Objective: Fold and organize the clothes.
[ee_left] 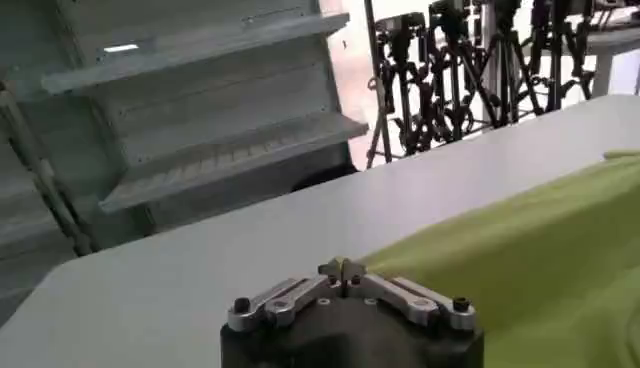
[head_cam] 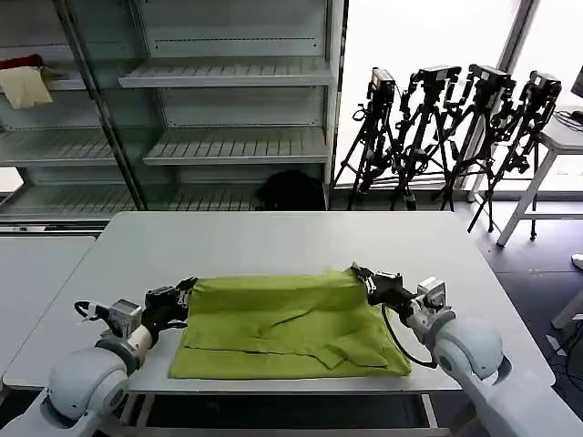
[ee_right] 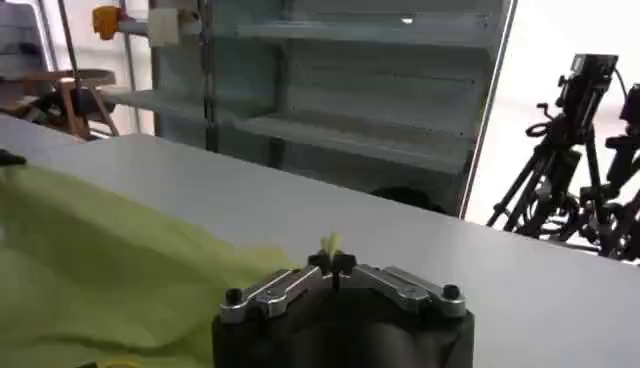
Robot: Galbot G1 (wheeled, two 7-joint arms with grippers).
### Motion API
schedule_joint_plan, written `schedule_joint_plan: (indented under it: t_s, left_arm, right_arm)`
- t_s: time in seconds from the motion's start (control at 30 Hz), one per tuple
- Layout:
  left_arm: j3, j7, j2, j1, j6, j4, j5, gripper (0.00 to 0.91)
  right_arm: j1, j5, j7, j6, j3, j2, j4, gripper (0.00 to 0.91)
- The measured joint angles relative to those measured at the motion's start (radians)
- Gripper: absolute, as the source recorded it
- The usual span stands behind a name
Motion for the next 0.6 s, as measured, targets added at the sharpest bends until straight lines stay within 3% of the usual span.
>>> schedule_joint_plan:
  t_s: [0.6]
  left_arm:
    - [-0.045, 0.051, -0.030, 0.185, -0.027, -0.047, 0.148, 0.000]
  right_arm:
    - [-0.212, -0.008, -0.006, 0.031, 0.111, -0.040, 0.106, 0.000]
